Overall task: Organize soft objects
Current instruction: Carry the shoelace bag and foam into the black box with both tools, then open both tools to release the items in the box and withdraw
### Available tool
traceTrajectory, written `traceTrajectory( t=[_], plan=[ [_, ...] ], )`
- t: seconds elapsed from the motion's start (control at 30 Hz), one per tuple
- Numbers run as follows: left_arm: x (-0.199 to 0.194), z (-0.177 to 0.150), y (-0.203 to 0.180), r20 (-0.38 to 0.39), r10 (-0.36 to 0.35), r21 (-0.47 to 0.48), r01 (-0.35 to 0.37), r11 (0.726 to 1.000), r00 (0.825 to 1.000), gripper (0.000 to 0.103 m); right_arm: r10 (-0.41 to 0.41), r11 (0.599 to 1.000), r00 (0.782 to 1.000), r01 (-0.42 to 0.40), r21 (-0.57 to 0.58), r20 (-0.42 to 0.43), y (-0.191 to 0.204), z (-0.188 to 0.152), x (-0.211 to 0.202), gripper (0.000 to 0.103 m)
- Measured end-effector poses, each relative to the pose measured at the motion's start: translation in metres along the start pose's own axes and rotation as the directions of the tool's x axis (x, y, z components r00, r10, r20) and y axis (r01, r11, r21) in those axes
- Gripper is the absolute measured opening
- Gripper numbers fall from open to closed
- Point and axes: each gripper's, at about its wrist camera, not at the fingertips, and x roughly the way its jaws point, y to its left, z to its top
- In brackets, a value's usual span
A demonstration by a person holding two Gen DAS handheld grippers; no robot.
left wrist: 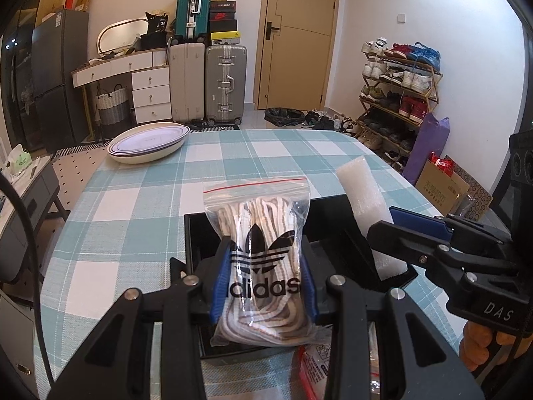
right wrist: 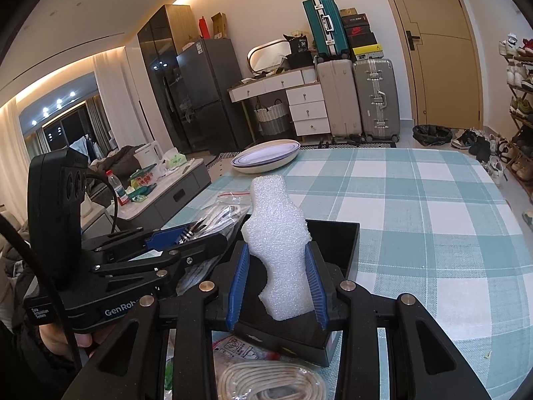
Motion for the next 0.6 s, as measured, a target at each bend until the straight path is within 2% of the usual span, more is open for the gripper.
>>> traceTrajectory(
  t=[0.4, 0.47, 0.5, 0.57, 0.6],
  plan=[
    [0.009, -0.004, -0.006, -0.013, 0.039, 0.047, -0.039, 0.998, 0.999, 0.038, -0.012, 1.000, 1.000, 0.013, 0.016, -0.028, -0.009, -0.004, 0.017, 0.035],
    [0.009, -0.004, -0.006, -0.023, 0.042, 0.055, -0.041, 0.998, 0.999, 0.040, -0.014, 1.000, 0.999, 0.014, 0.012, -0.032, -0.008, -0.004, 0.017, 0.039],
    [0.008, -0.004, -0.007, -0.021, 0.041, 0.060, -0.039, 0.997, 0.999, 0.041, -0.019, 1.000, 0.999, 0.019, 0.006, -0.029, -0.008, -0.004, 0.016, 0.049],
    [0.003, -0.006, -0.008, -0.011, 0.038, 0.072, -0.037, 0.997, 0.999, 0.048, -0.023, 1.000, 1.000, 0.022, -0.004, -0.017, -0.007, -0.005, 0.011, 0.053],
    [0.001, -0.006, -0.009, -0.009, 0.036, 0.073, -0.035, 0.997, 0.999, 0.057, -0.026, 1.000, 1.000, 0.025, -0.006, -0.016, -0.008, -0.005, 0.009, 0.053]
  ],
)
